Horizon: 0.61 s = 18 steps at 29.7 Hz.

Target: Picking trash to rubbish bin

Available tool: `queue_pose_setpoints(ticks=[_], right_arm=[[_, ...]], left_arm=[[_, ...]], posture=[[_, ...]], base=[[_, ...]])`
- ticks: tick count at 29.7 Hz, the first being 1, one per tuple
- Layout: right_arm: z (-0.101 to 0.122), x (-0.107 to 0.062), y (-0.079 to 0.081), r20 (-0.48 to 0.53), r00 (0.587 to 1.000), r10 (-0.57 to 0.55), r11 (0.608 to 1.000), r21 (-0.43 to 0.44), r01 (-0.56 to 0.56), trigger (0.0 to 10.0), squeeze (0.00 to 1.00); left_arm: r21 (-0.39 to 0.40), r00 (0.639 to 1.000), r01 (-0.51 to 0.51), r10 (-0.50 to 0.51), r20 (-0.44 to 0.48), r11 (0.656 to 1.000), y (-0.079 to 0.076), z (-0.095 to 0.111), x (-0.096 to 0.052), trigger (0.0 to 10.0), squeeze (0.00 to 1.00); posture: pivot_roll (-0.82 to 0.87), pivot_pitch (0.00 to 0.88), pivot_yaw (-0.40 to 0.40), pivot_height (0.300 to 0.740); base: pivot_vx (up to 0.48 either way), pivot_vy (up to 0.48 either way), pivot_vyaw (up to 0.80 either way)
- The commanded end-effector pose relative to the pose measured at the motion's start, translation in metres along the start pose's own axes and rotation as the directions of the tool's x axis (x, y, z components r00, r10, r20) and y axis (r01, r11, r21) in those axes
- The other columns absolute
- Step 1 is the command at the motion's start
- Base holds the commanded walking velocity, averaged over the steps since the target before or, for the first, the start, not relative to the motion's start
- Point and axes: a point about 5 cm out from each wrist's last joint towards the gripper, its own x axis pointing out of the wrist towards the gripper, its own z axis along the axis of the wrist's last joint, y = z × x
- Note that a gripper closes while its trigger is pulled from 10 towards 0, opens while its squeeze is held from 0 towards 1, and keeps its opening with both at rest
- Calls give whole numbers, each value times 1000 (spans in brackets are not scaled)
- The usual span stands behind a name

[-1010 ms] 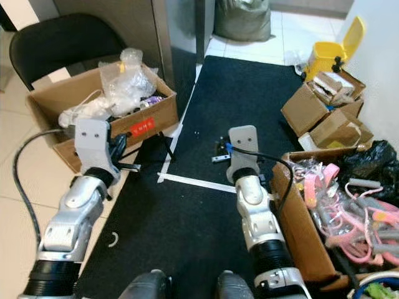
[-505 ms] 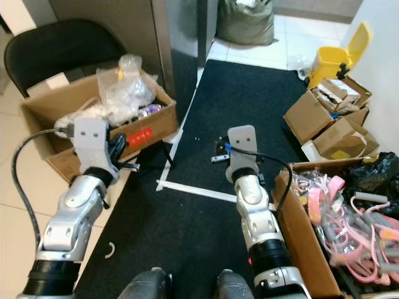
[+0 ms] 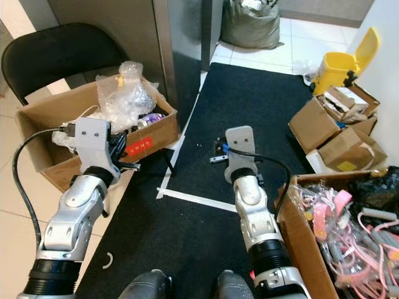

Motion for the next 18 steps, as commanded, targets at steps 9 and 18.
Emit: queue_pose_setpoints(ticks=[9, 18], right_arm=[[-1, 2, -2, -2, 1000, -5, 1000, -13, 5, 10000, 0], [-2, 0, -2, -3, 1000, -3, 1000, -17, 3, 10000, 0]], left_arm=[[12, 1000, -6, 6, -13, 1000, 1, -2, 0, 10000, 0], [11, 1000, -12, 12, -15, 1000, 3, -2, 0, 10000, 0]], posture=[[73, 68, 1, 740], [70, 71, -2, 740]], base=[[258, 0, 0], [259, 0, 263]])
